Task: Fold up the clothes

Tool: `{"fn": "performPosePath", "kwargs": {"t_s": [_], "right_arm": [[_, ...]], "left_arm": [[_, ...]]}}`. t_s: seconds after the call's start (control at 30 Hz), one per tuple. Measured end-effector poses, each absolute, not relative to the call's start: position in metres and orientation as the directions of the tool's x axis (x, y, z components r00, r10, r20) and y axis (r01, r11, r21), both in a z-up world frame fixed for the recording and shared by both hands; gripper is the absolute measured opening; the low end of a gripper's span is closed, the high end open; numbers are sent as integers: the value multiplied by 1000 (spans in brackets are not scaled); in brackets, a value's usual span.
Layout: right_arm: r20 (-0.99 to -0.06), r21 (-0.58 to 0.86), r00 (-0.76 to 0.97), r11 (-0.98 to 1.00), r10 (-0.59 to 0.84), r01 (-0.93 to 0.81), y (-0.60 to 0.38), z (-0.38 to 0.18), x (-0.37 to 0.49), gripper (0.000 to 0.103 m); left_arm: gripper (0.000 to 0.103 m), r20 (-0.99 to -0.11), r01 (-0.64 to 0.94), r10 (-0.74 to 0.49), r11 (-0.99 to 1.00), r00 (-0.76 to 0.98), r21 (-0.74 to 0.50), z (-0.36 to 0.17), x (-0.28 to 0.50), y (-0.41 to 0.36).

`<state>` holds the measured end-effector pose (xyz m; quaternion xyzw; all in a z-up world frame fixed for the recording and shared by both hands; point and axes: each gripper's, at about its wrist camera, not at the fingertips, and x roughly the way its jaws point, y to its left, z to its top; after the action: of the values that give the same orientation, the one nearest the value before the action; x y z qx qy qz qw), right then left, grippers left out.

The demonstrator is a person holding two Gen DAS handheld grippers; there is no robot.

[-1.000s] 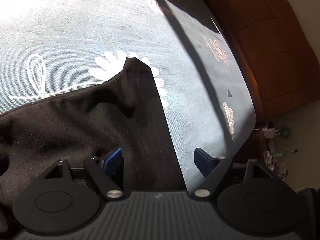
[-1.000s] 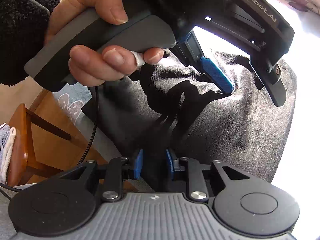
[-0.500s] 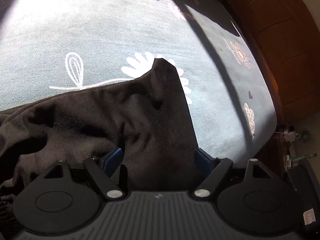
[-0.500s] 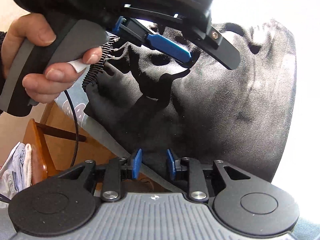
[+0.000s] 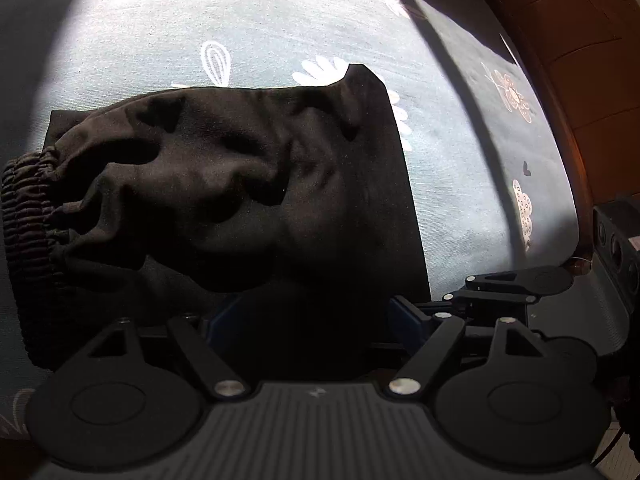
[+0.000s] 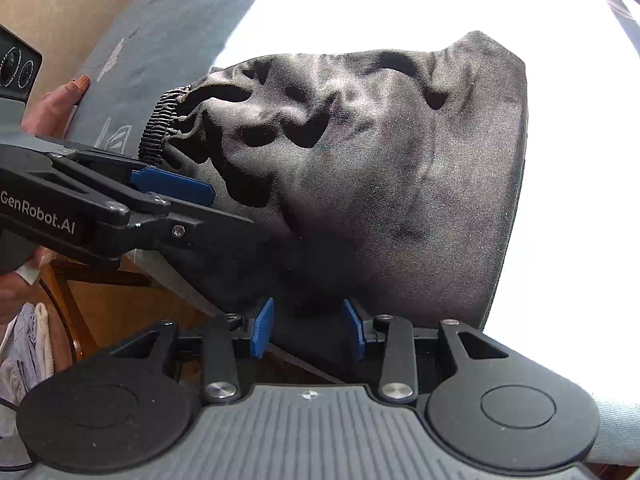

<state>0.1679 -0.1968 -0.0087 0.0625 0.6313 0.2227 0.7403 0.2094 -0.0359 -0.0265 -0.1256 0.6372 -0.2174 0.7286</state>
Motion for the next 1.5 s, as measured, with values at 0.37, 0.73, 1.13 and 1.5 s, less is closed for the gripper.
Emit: {"fn": "performPosePath", "kwargs": {"t_s": [0.37,0.73,1.13,1.5], "right_arm": [[-904,361,148,903,400,-234,-207,4,166,43],[-941,282,139,943,308,-177,-233,-32,150,43],[-936,278,180,949,303,-149,-240,-28,148,47],[-884,281,346,949,315,-146,-265,4,177,32]], "left_arm": [[79,-874,137,-478,875,86,-465,-33,211,-32],[79,-892,113,-449,890,50,-441,-47,204,-25],[79,-807,256,-534,841,254,-476,-37,298,-82],[77,-831,169,-433,901,349,-399,-8,281,-40]]}}
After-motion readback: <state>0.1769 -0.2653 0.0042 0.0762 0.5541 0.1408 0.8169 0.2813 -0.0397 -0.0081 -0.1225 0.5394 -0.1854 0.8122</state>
